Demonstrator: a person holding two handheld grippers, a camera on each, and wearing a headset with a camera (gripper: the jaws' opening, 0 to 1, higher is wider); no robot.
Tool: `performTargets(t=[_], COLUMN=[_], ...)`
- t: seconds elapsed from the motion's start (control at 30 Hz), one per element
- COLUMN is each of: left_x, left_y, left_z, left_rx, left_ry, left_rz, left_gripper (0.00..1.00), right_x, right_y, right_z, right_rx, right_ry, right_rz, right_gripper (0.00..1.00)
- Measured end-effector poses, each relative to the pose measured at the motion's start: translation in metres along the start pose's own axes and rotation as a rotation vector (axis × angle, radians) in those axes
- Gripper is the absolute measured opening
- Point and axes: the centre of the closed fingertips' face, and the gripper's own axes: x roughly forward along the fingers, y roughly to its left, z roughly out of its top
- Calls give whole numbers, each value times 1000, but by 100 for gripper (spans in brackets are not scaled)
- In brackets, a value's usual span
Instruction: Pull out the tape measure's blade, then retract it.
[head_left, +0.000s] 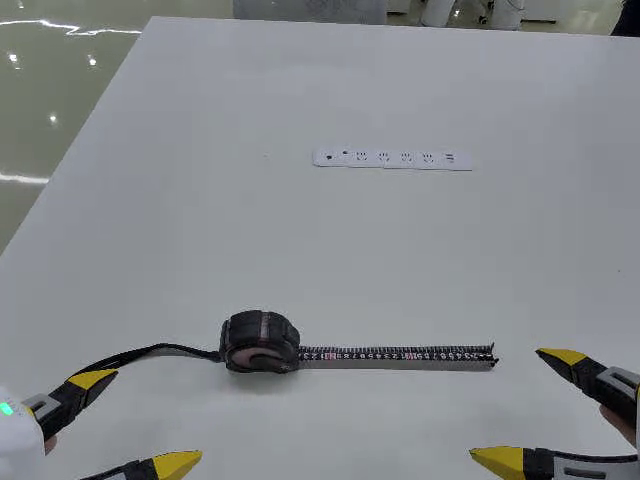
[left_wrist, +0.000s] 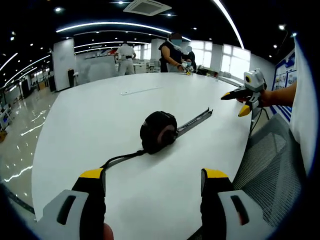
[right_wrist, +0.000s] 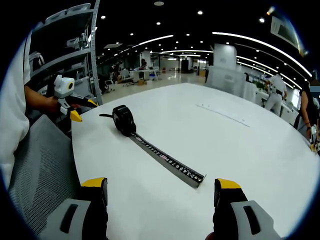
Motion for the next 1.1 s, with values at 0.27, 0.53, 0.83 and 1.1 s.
performTargets(t=[0.27, 0.53, 0.83, 1.1], left_x=[-8, -14, -13, -14], left_y=[-4, -5, -5, -3], left_z=[-14, -24, -32, -29], left_rx=[-43, -96, -116, -120], left_ry=[3, -5, -9, -15], left_rz=[19, 41, 55, 54], left_gripper=[81, 87, 91, 91], right_x=[-5, -8, -10, -11], right_y=[12, 20, 24, 20], right_z=[-12, -23, -32, -32], right_rx=[27, 43, 62, 60], right_ry=[2, 8, 16, 18], right_rz=[-11, -16, -19, -20], right_gripper=[95, 99, 99, 99])
